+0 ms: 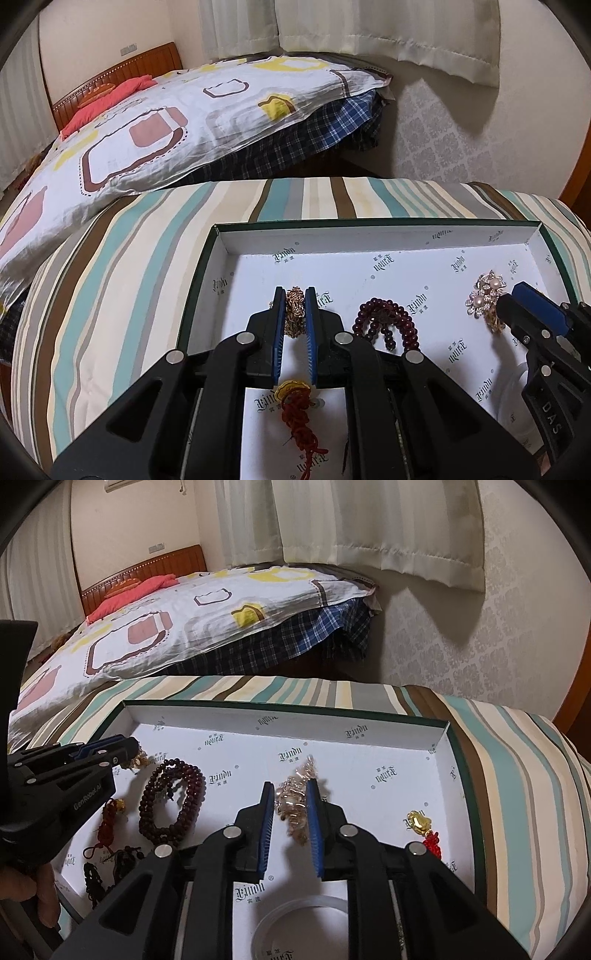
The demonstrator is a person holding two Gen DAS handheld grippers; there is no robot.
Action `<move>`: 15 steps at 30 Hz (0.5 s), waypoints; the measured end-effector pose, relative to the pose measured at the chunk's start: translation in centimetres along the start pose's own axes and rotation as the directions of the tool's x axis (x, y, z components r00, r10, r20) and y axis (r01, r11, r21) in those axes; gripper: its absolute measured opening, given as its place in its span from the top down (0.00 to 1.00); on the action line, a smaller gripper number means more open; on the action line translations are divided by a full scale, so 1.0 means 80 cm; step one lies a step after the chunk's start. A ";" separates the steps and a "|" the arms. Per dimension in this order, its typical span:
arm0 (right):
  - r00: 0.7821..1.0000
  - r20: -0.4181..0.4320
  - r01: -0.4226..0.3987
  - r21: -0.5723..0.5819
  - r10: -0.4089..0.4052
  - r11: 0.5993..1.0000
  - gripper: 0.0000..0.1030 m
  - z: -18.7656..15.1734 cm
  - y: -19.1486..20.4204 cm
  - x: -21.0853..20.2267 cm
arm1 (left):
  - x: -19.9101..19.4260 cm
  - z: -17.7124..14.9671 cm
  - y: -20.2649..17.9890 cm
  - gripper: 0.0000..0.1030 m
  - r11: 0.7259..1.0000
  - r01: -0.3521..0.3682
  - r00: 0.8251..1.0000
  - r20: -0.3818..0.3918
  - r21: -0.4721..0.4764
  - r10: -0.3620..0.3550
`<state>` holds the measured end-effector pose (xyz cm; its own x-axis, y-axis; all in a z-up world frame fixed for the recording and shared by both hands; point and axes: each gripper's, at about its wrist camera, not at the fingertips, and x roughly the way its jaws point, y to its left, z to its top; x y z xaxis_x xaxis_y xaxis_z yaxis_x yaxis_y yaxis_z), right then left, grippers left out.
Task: Organize jewelry
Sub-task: 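Carry the gold chain and pearl brooch into the box and open both tools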
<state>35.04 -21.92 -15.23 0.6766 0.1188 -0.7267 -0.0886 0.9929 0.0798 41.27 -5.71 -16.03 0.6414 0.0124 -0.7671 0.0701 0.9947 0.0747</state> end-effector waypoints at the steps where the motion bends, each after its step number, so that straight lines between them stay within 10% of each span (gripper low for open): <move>1: 1.000 0.000 -0.001 0.000 0.001 1.000 0.82 0.000 0.000 0.000 | 0.000 0.000 0.000 0.88 1.000 0.000 1.000 0.000 0.004 0.000; 15: 0.999 0.039 0.006 0.016 -0.007 1.000 0.53 0.000 -0.003 -0.009 | -0.007 0.001 -0.002 0.49 1.000 -0.008 1.000 0.023 0.009 0.008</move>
<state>34.57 -22.21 -14.76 0.7050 0.1122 -0.7003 -0.0726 0.9936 0.0861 40.98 -5.92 -15.60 0.6596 0.0176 -0.7514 0.0720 0.9936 0.0865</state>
